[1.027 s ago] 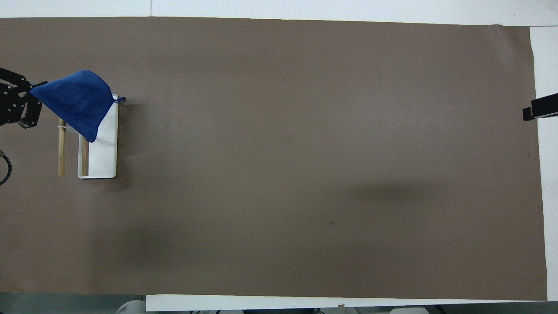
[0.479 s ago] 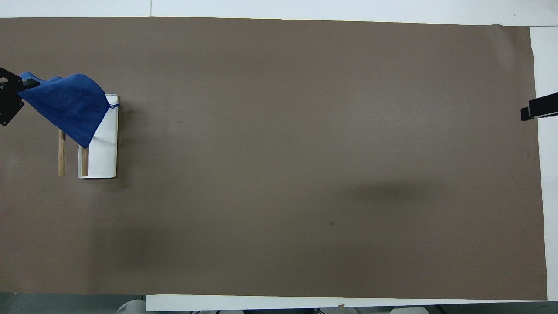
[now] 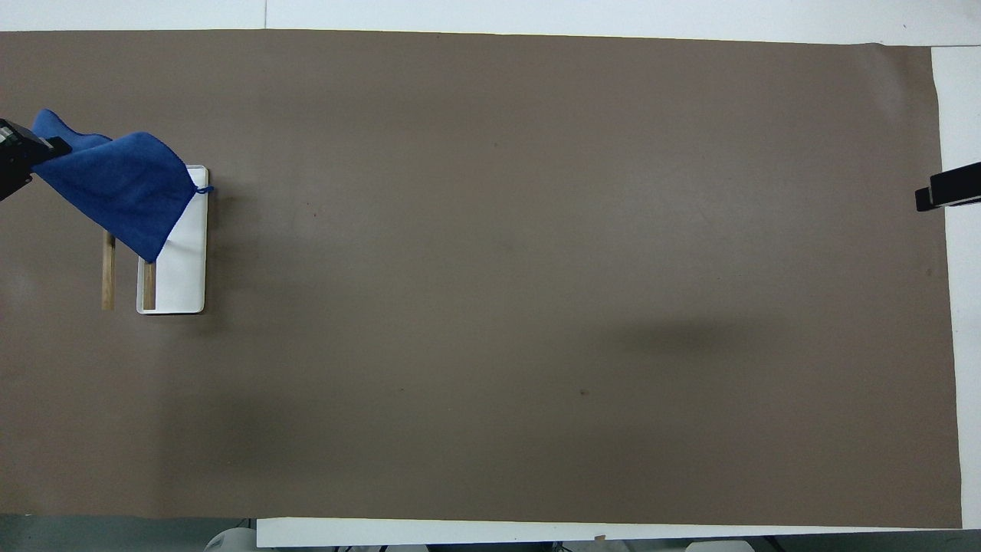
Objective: Right arm passes towel to left arm to hang
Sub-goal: 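Lower the towel onto the wooden rods with the left gripper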
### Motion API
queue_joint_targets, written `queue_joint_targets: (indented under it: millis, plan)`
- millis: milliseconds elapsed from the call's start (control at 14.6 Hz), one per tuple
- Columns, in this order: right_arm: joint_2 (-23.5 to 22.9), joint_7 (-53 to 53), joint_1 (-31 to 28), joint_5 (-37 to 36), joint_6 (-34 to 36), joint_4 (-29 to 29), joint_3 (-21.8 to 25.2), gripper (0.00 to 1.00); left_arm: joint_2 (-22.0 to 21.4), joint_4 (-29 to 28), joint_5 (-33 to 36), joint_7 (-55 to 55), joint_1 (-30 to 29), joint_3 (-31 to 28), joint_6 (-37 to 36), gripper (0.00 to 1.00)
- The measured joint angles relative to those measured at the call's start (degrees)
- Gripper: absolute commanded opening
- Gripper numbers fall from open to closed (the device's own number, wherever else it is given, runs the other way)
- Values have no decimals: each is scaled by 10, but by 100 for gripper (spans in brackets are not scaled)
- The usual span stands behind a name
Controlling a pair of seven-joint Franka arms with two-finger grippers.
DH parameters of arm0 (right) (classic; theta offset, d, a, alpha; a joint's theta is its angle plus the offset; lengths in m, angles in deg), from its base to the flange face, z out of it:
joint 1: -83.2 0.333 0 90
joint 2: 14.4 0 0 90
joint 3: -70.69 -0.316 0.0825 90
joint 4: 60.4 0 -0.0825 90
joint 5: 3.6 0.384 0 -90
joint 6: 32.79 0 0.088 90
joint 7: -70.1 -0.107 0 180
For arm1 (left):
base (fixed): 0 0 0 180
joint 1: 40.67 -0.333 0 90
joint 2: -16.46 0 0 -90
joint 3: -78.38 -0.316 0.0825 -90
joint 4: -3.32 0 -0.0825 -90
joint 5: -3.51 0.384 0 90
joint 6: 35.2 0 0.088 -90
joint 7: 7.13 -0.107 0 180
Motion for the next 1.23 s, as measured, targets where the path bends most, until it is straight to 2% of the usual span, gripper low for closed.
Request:
queue_joint_targets:
  millis: [342, 548, 1027, 1233]
  plan:
    - [0, -19, 0, 0, 0, 0, 1, 100, 1, 38, 27, -16, 0, 0, -46, 0]
    - [-1, -29, 0, 0, 0, 0, 1, 100, 1, 41, 56, -16, 0, 0, -48, 0]
    - [-3, -31, 0, 0, 2, 0, 1, 100, 6, 39, 61, -15, -20, -1, -48, 0]
    - [-3, -31, 0, 0, 2, 0, 1, 100, 10, 25, 61, 73, -22, -1, -25, 0]
